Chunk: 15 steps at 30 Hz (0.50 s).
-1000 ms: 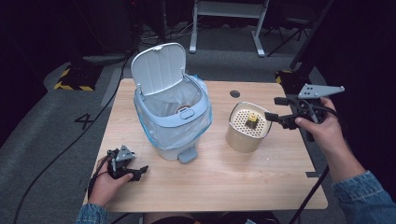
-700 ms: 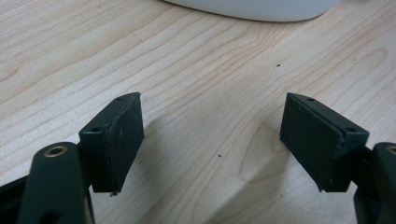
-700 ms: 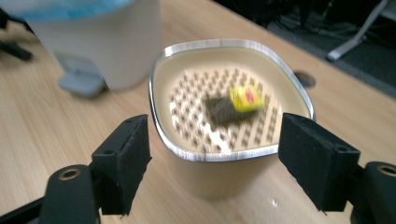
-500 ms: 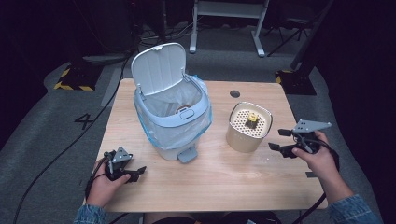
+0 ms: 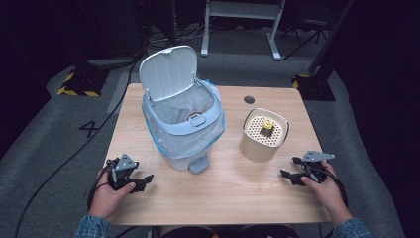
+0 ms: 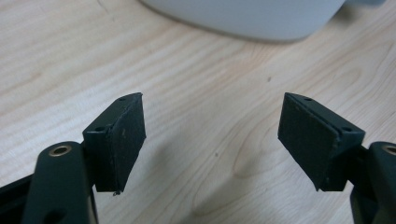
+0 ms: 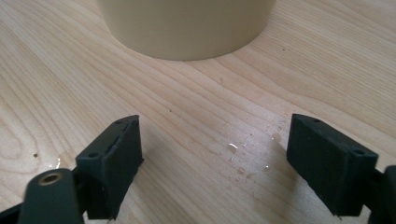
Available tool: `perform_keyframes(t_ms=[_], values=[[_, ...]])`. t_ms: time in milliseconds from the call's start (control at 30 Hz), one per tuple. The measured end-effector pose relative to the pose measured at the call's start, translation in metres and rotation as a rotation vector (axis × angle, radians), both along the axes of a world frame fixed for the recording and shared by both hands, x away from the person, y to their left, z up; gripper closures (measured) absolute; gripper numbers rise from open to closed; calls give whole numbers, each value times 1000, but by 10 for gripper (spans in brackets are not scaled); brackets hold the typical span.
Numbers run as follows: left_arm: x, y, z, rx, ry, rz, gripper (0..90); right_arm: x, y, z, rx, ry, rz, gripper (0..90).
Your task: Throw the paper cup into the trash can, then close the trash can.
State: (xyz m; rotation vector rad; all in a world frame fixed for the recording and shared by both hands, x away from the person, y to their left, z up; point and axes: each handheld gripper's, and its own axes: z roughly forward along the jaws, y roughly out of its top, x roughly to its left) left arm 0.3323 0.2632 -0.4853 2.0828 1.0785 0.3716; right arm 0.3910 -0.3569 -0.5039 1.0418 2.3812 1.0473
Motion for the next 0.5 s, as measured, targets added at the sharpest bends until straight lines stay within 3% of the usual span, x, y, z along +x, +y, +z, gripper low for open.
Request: perform_keyframes(t_ms=[100, 200, 300, 400, 500], values=[[0, 3, 14, -60, -29, 9, 248, 0, 0, 0, 2, 5, -3, 174], [0, 4, 24, -83, -48, 9, 252, 0, 0, 0, 2, 7, -15, 162], [-1, 7, 47, -122, -97, -2, 260, 0, 0, 0, 1, 7, -16, 162], [-1, 8, 59, -137, -112, -7, 262, 0, 0, 0, 1, 7, -16, 162], [-1, 12, 83, -164, -138, -12, 273, 0, 1, 0, 0, 6, -18, 162]])
